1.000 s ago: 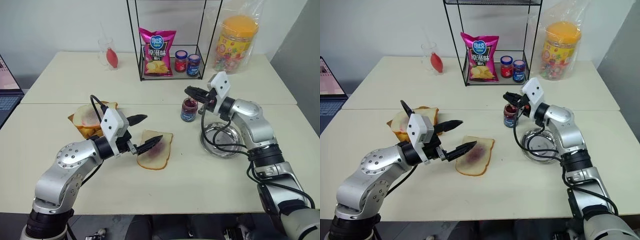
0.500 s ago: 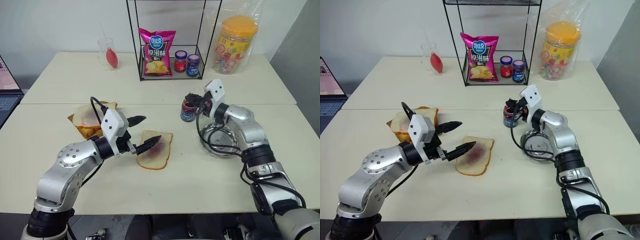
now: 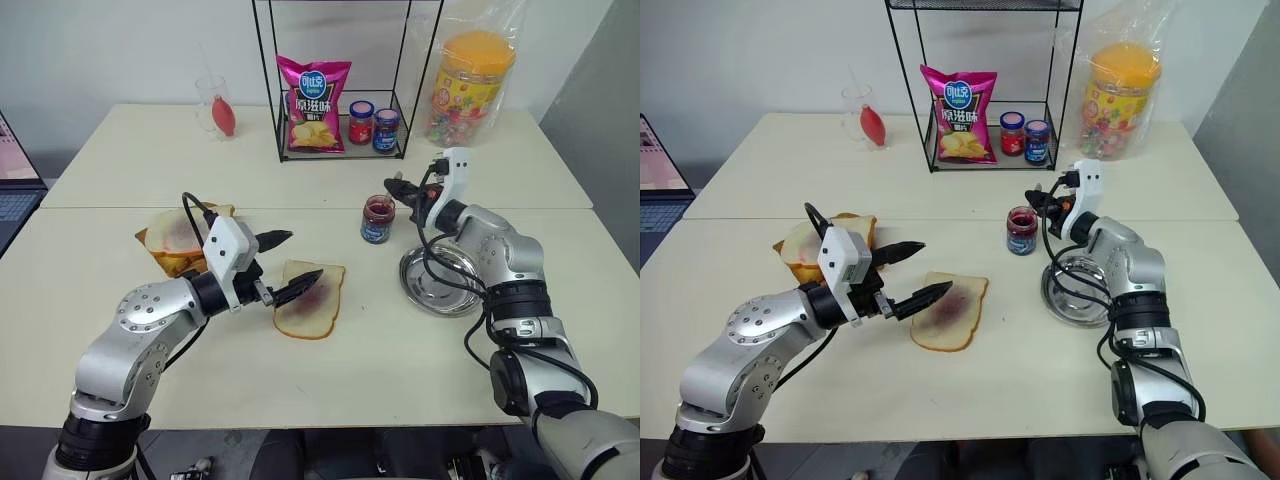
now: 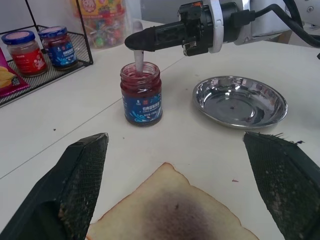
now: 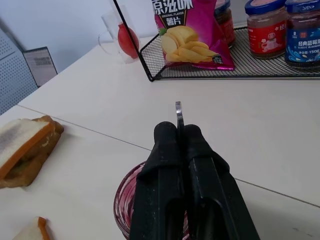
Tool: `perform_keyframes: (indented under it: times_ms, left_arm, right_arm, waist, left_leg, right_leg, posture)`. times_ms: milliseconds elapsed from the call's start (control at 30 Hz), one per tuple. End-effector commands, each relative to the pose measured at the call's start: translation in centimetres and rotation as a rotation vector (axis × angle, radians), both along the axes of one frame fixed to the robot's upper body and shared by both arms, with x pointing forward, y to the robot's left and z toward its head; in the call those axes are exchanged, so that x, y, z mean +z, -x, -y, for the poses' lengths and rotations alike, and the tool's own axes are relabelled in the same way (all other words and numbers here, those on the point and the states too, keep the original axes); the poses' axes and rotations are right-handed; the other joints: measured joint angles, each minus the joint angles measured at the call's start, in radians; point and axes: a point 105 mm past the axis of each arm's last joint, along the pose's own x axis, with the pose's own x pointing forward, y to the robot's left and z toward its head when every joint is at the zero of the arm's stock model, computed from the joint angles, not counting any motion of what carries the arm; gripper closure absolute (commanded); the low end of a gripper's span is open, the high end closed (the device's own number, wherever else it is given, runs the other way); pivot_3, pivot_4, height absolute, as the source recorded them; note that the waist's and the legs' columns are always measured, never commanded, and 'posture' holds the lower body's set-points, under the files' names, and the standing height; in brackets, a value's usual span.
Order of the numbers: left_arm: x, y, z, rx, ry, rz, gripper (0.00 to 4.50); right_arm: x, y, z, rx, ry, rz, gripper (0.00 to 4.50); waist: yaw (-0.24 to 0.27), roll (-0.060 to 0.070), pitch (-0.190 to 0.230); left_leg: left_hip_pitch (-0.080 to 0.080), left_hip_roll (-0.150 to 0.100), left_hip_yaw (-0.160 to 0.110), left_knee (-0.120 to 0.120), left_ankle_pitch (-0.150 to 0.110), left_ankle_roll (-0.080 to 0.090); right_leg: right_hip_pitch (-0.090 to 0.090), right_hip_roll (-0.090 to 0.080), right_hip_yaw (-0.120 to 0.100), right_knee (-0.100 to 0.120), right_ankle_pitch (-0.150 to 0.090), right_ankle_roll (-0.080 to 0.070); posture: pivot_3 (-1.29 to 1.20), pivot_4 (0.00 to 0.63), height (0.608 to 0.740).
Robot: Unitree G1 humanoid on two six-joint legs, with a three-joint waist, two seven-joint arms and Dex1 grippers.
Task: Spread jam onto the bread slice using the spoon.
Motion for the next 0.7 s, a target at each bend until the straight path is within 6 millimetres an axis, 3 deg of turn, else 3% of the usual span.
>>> perform_keyframes:
  times_ms: [33,700]
  left_arm:
    - [0.7,0.2,0.4,-0.022,0.0,0.036,0.0]
    - [0.5,0.0,0.5,-0.031,-0.01,0.044,0.0]
  right_arm:
    - [2.9,-0.1,0.2,-0.004,-0.09,0.041,4.47]
    - [2.5,-0.5,1.3,-0.056,-0.247,-0.118,4.47]
  waist:
    - [-0.001,0.0,0.0]
    - [-0.001,0.0,0.0]
  left_leg:
    - [0.0,0.0,0.0,0.0,0.0,0.0]
    - [0.0,0.0,0.0,0.0,0.0,0.0]
  right_leg:
    - [0.0,0.0,0.0,0.0,0.0,0.0]
    - [0.0,0.0,0.0,0.0,0.0,0.0]
  posture:
    - [0.0,0.15,0.74]
    - [0.0,0.15,0.74]
